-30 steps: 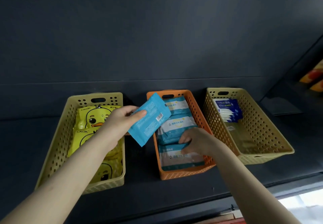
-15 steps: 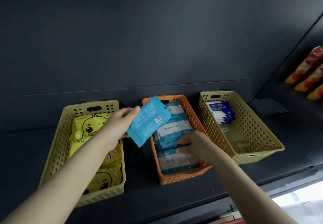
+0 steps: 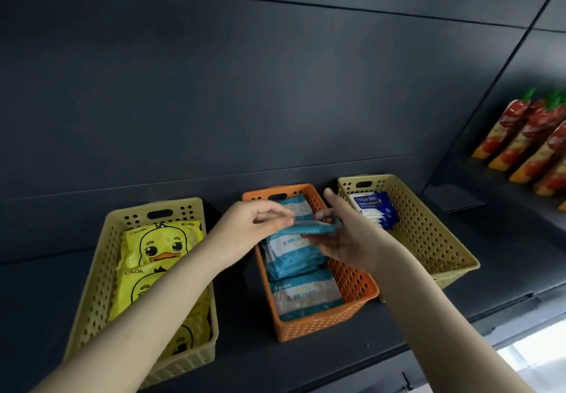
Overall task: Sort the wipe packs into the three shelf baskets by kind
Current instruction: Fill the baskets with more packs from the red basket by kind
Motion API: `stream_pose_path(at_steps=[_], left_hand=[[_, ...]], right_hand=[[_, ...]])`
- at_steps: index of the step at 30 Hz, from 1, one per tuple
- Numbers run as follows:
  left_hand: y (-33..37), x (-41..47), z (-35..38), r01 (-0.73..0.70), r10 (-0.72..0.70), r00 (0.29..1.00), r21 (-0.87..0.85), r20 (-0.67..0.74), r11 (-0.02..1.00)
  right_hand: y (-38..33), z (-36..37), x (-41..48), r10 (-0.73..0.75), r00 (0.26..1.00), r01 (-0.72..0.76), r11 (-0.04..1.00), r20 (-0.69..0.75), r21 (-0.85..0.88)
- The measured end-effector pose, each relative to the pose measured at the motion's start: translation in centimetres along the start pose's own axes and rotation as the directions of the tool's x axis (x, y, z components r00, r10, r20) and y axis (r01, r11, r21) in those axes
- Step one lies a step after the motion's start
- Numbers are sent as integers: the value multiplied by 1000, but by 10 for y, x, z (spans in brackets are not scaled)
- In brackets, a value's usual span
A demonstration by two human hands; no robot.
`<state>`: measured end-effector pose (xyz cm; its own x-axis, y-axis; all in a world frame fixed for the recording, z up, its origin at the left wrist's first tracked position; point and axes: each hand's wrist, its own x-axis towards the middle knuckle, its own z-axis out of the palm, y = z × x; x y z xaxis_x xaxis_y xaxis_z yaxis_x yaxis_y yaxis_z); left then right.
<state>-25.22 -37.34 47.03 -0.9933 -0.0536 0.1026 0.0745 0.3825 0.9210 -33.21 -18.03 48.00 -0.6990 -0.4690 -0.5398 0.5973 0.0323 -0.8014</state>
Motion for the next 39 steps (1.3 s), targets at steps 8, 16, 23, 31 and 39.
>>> stream_pose_path(at_steps=[8, 16, 23, 31, 39], left_hand=[[-41, 7, -14, 174, -170, 985, 175, -38, 969], [-60, 5, -1, 208, -265, 953, 323, 144, 923], [-64, 6, -10, 214, -309, 920, 351, 242, 912], [-67, 8, -9, 210, -298, 924, 337, 237, 918], [-70, 8, -8, 209, -291, 930, 327, 226, 922]], right_hand=[[12, -20, 8, -175, 984, 172, 981, -28, -87], [22, -30, 7, -126, 991, 93, 906, -53, -413], [39, -16, 20, 49, 998, -67, 672, -47, -738], [45, -8, 24, 35, 994, -112, 293, -107, -950], [51, -10, 25, -20, 985, -169, 93, -172, -981]])
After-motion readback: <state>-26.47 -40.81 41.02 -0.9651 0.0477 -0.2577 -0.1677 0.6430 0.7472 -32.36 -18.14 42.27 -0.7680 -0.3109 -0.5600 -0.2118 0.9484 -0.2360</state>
